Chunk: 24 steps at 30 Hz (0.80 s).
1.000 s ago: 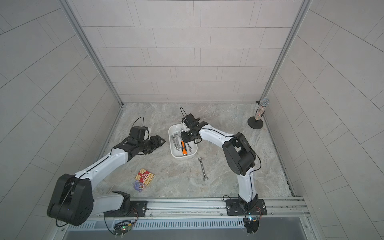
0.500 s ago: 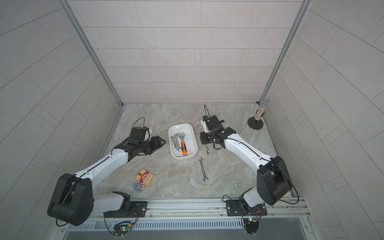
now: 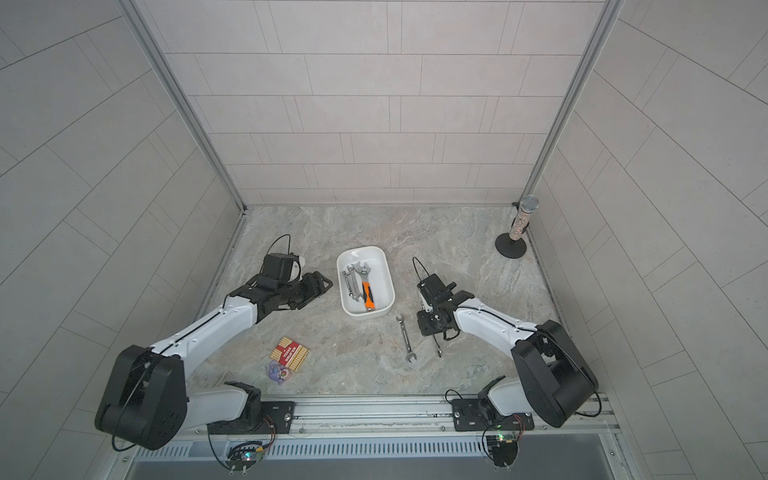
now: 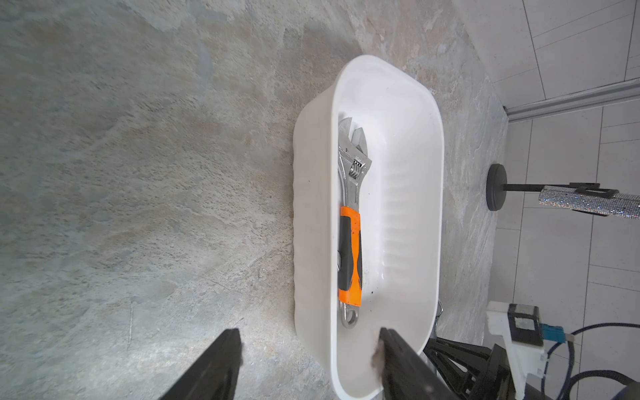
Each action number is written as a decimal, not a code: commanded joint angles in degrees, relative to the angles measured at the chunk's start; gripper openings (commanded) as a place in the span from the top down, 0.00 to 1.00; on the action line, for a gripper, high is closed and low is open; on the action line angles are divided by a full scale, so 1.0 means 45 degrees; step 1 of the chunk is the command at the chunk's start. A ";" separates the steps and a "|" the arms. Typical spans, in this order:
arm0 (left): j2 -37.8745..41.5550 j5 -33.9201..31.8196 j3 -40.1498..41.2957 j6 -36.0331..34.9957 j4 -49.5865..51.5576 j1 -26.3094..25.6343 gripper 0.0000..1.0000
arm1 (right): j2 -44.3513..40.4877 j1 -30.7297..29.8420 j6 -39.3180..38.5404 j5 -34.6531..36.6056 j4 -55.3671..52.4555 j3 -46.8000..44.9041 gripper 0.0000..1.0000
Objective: Take out the wrench from the storage box
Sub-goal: Place the wrench at the center of the board.
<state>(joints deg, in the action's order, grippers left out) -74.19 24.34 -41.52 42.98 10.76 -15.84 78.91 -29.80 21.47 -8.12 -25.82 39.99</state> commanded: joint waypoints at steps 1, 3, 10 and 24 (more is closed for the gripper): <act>-0.0153 -0.0096 -0.0159 -0.0157 0.0069 -0.0036 0.31 | 0.0097 -0.0235 0.0184 -0.0140 0.0887 -0.0143 0.98; -0.0219 -0.0070 -0.0159 -0.0157 0.0031 -0.0047 0.31 | 0.0297 -0.0244 0.0229 -0.0289 0.1219 -0.0259 0.97; -0.0270 -0.0023 -0.0062 -0.0128 -0.0029 -0.0096 0.31 | 0.0904 -0.0222 0.0490 -0.0341 0.1676 -0.0360 0.90; -0.0104 0.0041 -0.0074 -0.0101 -0.0082 -0.0127 0.31 | 0.0368 0.0334 0.0788 0.0281 0.0528 -0.0313 0.70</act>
<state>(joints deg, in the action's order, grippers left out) -75.02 24.43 -41.54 43.00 10.72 -16.16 82.24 -28.73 24.95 -8.93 -19.62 38.52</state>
